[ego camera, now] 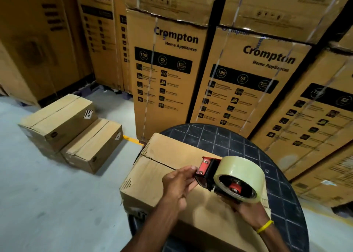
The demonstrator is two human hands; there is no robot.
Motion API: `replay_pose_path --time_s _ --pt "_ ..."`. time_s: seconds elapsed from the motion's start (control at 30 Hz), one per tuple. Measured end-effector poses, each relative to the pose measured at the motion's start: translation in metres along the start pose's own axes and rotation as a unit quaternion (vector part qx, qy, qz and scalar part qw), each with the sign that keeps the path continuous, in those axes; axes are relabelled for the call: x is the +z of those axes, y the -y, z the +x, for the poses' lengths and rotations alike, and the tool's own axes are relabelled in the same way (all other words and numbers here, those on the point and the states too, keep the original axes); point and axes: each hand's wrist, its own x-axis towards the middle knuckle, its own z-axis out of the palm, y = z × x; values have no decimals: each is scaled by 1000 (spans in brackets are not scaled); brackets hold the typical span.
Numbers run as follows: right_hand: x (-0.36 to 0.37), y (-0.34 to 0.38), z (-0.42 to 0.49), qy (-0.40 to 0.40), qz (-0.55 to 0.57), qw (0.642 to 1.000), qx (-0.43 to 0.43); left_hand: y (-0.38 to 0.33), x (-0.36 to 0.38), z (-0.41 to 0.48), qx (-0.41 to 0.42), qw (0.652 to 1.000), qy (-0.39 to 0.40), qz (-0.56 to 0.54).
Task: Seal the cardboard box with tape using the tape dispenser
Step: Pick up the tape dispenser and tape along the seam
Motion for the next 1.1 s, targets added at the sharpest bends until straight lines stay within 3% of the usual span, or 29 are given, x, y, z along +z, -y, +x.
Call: replay_pose_path --time_s 0.23,0.3,0.37,0.57,0.83,1.1 --pt "38 48 56 97 5 995 -36 -51 -24 30 62 994 -92 18" --pt "46 53 70 130 -92 982 -98 -64 -31 45 84 989 -108 55" --pt "45 53 78 158 -132 975 -80 -80 -45 62 98 985 -112 83" --pt "36 31 98 131 -146 979 -51 -142 -107 108 129 978 -158 54" --pt "55 -9 117 118 -198 973 19 -146 -124 133 131 980 -136 56" --pt "63 -41 131 124 -234 964 31 -144 -135 153 129 979 -138 72"
